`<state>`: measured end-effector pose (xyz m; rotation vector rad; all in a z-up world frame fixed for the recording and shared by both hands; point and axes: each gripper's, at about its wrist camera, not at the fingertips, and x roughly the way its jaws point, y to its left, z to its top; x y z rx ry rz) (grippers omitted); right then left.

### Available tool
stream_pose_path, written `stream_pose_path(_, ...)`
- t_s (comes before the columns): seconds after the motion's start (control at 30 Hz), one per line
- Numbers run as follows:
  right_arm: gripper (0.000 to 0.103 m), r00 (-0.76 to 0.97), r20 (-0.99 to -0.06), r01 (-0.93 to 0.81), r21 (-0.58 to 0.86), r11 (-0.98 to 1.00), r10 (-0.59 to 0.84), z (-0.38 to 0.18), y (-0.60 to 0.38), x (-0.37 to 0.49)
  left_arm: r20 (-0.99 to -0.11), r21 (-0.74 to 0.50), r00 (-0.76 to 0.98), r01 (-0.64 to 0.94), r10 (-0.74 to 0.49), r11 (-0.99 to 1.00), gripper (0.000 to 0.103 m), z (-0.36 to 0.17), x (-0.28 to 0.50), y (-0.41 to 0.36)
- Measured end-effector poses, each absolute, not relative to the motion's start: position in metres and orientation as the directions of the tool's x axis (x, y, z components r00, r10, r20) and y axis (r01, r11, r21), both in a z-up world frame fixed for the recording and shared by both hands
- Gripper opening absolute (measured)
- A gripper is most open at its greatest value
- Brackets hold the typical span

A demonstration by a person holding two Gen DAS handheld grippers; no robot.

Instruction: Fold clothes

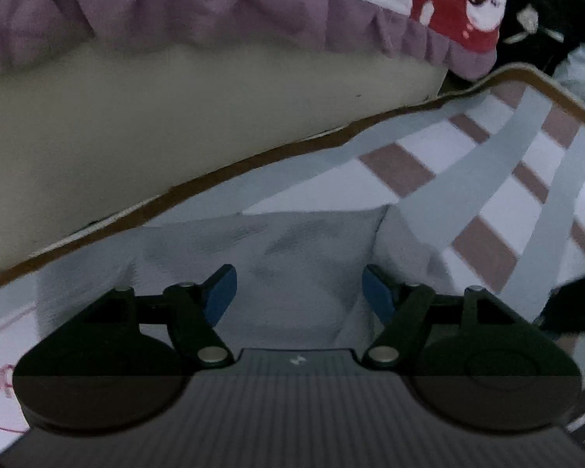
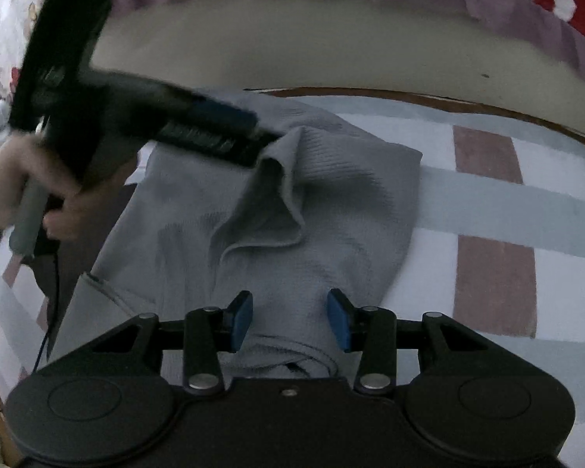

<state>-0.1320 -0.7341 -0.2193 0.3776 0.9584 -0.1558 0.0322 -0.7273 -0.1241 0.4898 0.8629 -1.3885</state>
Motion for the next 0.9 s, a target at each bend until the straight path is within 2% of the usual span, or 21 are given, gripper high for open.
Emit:
stream_pose_path(0.17,0.048,0.566,-0.824,0.275,0.223,0.935,0.031,-0.221,-0.730,-0.133,-0.726,-0.295,-0.110,0.941,-0.679,0.164,0.070,-0.110,0.046,-0.720)
stream_pose_path(0.27,0.049,0.568,-0.822,0.263,0.209,0.942,0.024,-0.221,-0.727,-0.133,-0.719,-0.331,-0.202,0.941,-0.665,0.072,0.068,-0.106,0.045,-0.717)
stream_pose_path(0.47,0.049,0.596,-0.800,0.234,0.257,0.938,0.071,-0.221,-0.727,-0.130,-0.803,-0.345,-0.233,0.932,-0.549,0.109,0.071,-0.126,0.036,-0.725)
stream_pose_path(0.53,0.051,0.599,-0.797,0.224,0.262,0.939,0.080,-0.222,-0.726,-0.132,-0.803,-0.348,-0.219,0.927,-0.554,0.139,0.071,-0.129,0.037,-0.725)
stream_pose_path(0.63,0.051,0.601,-0.789,0.178,0.291,0.940,0.131,-0.225,-0.723,-0.131,-0.788,-0.345,-0.204,0.928,-0.581,0.142,0.071,-0.122,0.040,-0.722)
stream_pose_path(0.73,0.050,0.569,-0.786,0.102,0.359,0.928,0.242,-0.231,-0.717,-0.128,-0.762,-0.380,-0.244,0.918,-0.599,0.110,0.072,-0.108,0.045,-0.717)
stream_pose_path(0.8,0.051,0.564,-0.784,0.097,0.374,0.922,0.258,-0.232,-0.718,-0.127,-0.744,-0.416,-0.286,0.905,-0.604,0.084,0.076,-0.101,0.048,-0.712)
stream_pose_path(0.9,0.050,0.558,-0.780,0.091,0.396,0.914,0.283,-0.235,-0.720,-0.126,-0.745,-0.428,-0.296,0.899,-0.597,0.089,0.077,-0.100,0.046,-0.711)
